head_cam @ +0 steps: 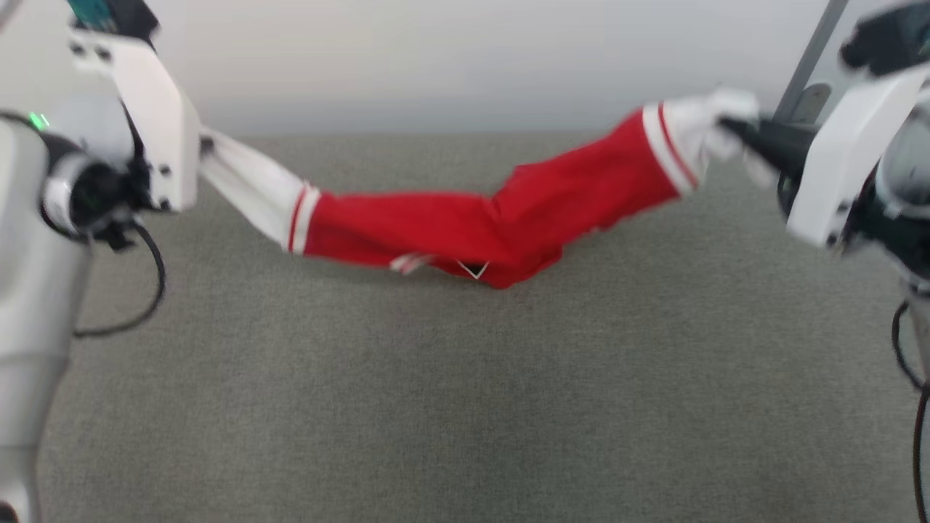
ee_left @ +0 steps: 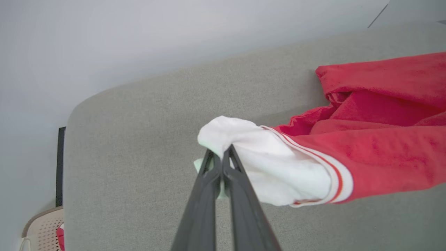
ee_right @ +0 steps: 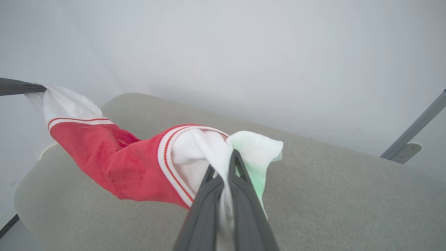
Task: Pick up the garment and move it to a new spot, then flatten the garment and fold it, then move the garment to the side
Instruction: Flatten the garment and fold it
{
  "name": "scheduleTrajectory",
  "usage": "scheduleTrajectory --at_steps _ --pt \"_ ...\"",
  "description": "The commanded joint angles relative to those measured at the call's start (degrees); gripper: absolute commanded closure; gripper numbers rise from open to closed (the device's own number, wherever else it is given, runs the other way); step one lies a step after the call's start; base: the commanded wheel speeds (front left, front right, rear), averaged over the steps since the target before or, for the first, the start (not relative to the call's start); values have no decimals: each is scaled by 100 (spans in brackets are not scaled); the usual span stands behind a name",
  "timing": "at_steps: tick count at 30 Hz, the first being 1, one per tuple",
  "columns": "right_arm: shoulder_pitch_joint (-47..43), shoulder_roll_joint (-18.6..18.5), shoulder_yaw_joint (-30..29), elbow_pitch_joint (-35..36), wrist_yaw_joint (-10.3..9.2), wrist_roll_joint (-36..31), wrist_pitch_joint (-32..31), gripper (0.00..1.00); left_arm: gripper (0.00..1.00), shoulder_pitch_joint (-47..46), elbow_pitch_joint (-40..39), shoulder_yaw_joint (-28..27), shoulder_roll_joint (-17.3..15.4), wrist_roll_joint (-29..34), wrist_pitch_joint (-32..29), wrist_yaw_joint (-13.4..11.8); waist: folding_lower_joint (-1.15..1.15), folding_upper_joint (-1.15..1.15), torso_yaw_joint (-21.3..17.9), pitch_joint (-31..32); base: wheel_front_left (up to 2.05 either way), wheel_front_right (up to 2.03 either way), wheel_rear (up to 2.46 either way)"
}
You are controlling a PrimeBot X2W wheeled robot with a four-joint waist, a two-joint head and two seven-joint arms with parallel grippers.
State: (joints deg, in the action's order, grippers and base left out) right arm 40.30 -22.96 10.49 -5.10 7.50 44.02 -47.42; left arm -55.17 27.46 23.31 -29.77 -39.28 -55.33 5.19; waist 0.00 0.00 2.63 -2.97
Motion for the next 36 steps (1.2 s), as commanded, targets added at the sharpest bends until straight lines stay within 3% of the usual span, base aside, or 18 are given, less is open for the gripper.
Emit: scheduleTrajectory --at_steps 1,9,16,20,23,27,31,32,36 --pt "65 36 -45 11 -2 32 -29 100 100 -104 -24 -22 -33 -3 -22 -33 0 0 -39 73 0 0 0" --pt "1004 279 -313 -157 -2 -178 50 100 100 -865 -84 -259 13 -57 82 -205 0 0 -119 233 0 0 0" --pt "1599 394 -358 -625 -2 -471 296 100 100 -1468 103 -305 103 60 473 -120 0 0 -166 114 0 0 0" --pt "1981 482 -298 -1112 -2 -759 751 100 100 -1803 369 -259 211 205 867 -69 0 0 -185 -132 0 0 0" --pt "2318 600 -143 -1582 -2 -1059 1370 100 100 -2104 619 -211 283 393 1395 -43 0 0 -204 -385 0 0 0" --pt "2904 750 -44 -2241 -3 -1545 2700 100 100 -2604 981 -104 399 779 2365 1 0 0 -214 -731 0 0 0" --pt "3413 875 66 -2950 -3 -2221 4220 100 100 -3244 1235 20 441 1359 3942 26 0 0 -210 -965 0 0 0" --pt "3655 935 124 -3281 -3 -2525 4883 100 100 -3424 1472 45 544 1500 4576 -12 0 0 -201 -1035 0 0 0" --pt "3826 1084 275 -4027 -3 -2848 5577 100 100 -3628 1884 168 656 1642 5497 85 0 0 -146 -1112 0 0 0"
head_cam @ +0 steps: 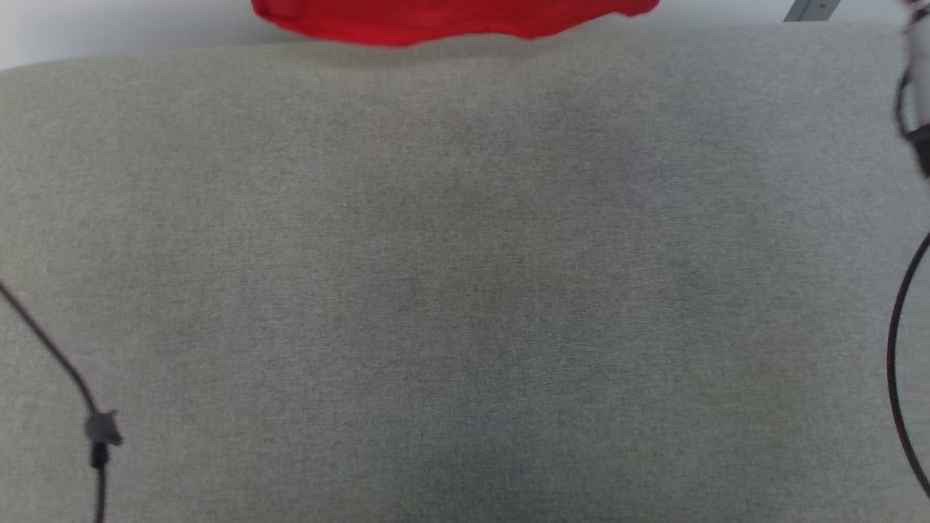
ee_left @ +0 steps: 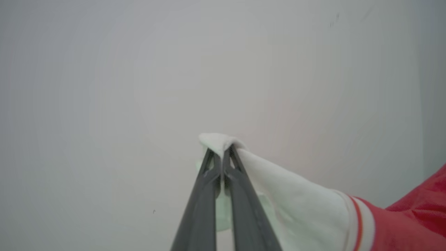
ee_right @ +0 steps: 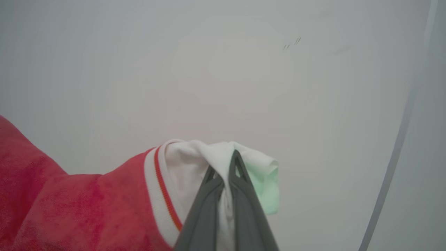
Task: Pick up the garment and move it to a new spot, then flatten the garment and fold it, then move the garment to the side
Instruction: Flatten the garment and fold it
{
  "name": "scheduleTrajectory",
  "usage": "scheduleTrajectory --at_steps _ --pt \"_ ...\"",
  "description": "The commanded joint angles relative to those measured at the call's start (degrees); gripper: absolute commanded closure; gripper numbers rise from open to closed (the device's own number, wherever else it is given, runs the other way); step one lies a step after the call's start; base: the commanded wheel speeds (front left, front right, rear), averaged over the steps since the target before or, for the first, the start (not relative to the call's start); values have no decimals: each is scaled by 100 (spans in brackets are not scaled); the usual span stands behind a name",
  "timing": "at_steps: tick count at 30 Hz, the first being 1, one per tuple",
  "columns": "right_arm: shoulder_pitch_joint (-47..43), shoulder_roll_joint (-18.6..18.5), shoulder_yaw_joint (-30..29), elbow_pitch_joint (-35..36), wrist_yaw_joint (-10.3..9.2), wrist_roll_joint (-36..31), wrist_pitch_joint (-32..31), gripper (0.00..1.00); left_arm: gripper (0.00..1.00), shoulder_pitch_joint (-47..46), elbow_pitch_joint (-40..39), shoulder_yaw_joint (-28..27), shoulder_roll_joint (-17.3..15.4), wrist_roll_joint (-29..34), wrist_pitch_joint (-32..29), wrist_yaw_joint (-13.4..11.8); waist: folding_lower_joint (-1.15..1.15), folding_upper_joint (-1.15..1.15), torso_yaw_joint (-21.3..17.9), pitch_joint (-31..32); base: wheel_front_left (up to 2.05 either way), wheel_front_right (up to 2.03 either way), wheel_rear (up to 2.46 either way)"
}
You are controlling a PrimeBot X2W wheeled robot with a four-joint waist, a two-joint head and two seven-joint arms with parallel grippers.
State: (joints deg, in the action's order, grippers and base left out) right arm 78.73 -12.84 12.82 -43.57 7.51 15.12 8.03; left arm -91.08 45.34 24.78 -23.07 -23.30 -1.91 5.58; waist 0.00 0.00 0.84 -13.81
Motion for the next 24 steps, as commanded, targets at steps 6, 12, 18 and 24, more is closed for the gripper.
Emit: scheduleTrajectory --at_steps 6,12,18,24 --pt "-330 212 576 -936 -5 227 -17 100 100 487 786 274 62 -22 550 150 0 0 105 -70 0 0 0" --pt "-1115 226 1400 -1242 -5 1084 -638 100 100 1378 1525 538 169 -275 308 182 0 0 237 -47 0 0 0" --pt "-1949 -159 1992 -672 -8 2338 -1629 100 100 2362 1760 778 252 -925 -790 191 0 0 312 66 0 0 0" --pt "-2841 -821 2398 281 -5 3070 -2288 100 100 3503 1088 1039 -56 -1818 -2036 192 0 0 370 224 0 0 0"
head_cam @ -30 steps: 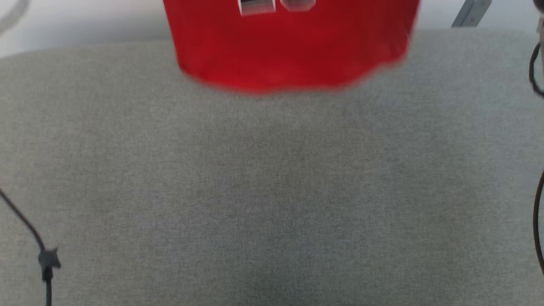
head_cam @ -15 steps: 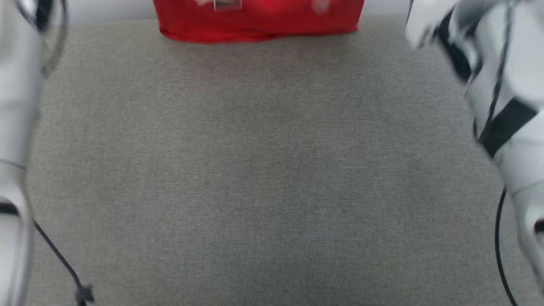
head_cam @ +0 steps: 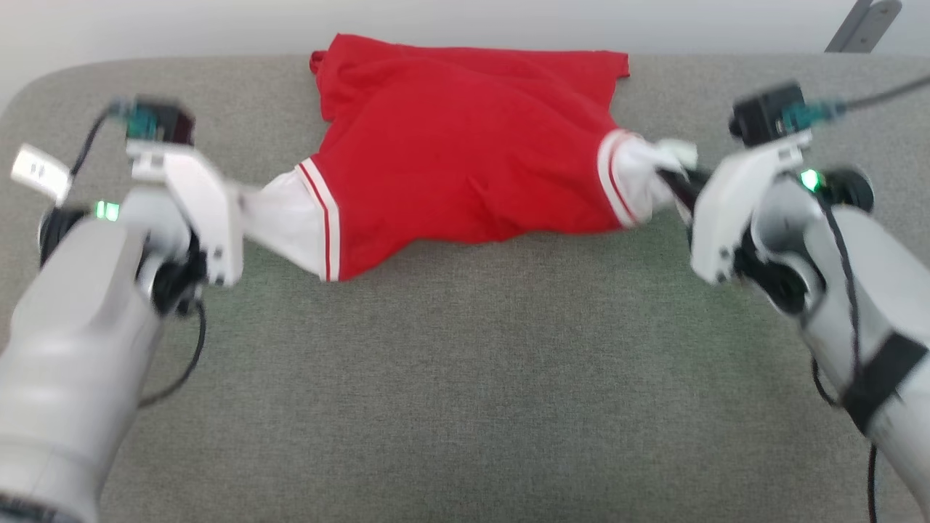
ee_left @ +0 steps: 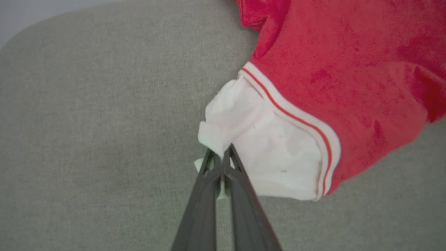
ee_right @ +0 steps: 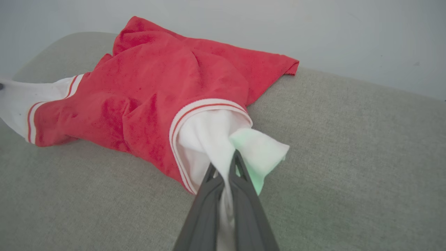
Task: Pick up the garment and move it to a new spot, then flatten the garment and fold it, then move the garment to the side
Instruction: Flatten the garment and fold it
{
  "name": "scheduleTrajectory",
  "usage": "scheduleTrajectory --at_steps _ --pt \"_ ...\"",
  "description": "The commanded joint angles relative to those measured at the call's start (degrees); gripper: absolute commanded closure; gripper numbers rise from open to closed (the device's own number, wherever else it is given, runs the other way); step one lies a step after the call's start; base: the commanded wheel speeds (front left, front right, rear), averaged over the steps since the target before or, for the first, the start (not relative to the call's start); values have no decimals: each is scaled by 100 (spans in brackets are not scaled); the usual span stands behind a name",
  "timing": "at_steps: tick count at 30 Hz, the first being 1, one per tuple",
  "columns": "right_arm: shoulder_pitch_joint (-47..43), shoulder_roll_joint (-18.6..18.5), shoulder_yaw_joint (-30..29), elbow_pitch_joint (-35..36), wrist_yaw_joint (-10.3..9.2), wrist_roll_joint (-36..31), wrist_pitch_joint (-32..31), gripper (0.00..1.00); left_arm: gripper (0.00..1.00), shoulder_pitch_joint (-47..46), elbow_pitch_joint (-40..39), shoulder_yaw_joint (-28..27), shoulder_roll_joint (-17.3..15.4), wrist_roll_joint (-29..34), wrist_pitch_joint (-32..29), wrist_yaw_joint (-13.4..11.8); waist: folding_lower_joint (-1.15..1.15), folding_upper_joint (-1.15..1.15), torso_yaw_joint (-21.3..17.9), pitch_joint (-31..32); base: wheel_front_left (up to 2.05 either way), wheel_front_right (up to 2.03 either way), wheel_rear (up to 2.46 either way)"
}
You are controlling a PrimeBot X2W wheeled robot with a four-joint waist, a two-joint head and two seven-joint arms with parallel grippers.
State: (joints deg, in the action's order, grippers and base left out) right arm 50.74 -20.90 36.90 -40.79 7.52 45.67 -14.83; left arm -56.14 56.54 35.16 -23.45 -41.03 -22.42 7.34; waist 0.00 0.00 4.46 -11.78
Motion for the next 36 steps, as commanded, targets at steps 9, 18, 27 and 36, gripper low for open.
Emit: scheduleTrajectory --at_steps 9,18,27,36 --pt "-1654 -917 -150 1414 -5 726 -940 100 100 1962 -2125 -156 -880 -799 -957 -461 0 0 123 248 0 0 0" --pt "-3281 -1654 -792 2970 -5 1053 -2199 100 100 4238 -5653 -517 -2046 -1283 -1872 -2206 0 0 227 326 0 0 0" --pt "-4761 -1633 -1830 4186 -5 829 -3223 100 100 5646 -7328 -544 -2456 -1438 -2091 -3238 0 0 314 250 0 0 0" --pt "-5156 -713 -2197 4119 -5 -680 -2984 0 100 5615 -7285 -344 -2000 -1327 -1736 -3107 0 0 372 14 0 0 0"
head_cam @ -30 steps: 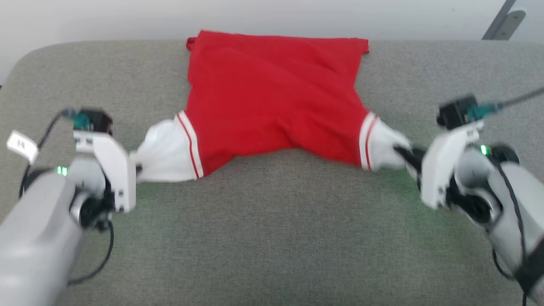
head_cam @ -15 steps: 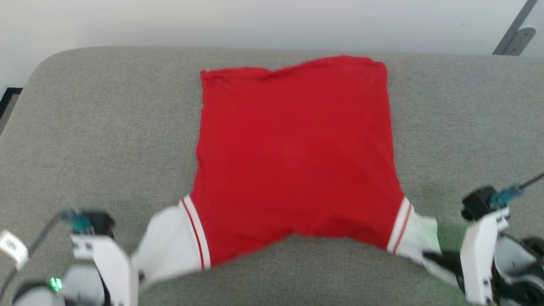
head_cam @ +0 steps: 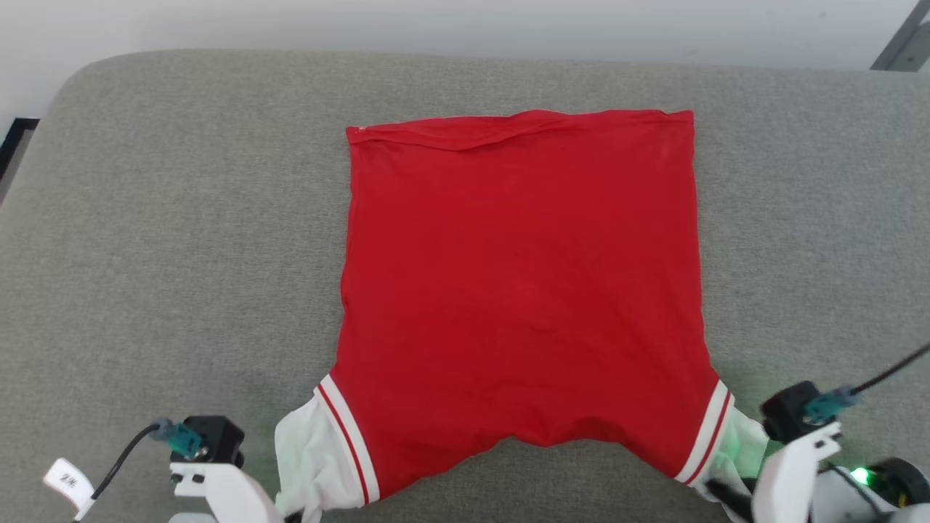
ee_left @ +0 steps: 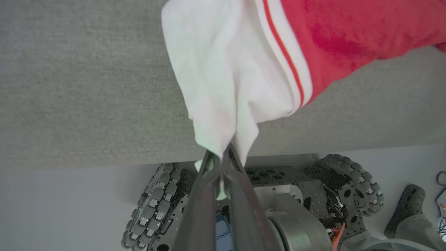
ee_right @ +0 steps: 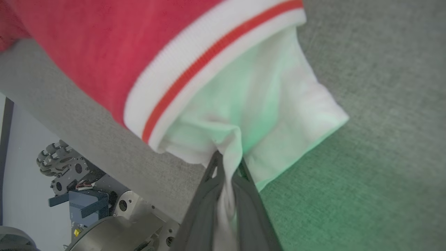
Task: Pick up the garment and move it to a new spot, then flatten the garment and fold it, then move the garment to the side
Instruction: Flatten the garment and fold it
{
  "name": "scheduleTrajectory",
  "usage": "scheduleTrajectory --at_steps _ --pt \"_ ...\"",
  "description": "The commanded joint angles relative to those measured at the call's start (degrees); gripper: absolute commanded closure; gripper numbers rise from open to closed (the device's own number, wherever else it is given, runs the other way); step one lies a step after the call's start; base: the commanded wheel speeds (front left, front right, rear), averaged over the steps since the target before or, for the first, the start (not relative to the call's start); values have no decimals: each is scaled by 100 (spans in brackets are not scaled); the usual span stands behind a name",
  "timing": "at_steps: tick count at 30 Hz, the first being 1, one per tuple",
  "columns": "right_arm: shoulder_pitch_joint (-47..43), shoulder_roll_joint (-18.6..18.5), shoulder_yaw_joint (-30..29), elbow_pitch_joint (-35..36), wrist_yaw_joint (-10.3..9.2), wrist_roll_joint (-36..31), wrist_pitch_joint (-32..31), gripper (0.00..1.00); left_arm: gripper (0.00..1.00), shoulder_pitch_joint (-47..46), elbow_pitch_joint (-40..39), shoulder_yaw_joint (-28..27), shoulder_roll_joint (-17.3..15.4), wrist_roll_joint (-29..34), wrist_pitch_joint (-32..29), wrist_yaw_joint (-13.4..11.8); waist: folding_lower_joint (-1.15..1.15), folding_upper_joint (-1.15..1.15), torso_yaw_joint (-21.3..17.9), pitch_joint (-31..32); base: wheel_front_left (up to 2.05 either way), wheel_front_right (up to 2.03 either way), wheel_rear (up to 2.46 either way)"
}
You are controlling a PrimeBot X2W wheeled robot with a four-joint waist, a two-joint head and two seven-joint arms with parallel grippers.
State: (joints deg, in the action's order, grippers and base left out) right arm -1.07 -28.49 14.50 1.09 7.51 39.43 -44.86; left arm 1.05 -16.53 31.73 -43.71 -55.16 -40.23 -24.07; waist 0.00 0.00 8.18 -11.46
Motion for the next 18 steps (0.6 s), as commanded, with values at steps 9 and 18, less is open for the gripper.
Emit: scheduleTrajectory --at_steps 9,18 --pt "156 267 -335 574 -14 -418 38 0 100 -285 284 -64 371 107 516 239 0 0 -1 -162 0 0 0" --pt "1300 699 -1374 1177 -3 -849 106 0 100 -513 200 -93 538 168 710 321 0 0 151 -520 0 0 0"
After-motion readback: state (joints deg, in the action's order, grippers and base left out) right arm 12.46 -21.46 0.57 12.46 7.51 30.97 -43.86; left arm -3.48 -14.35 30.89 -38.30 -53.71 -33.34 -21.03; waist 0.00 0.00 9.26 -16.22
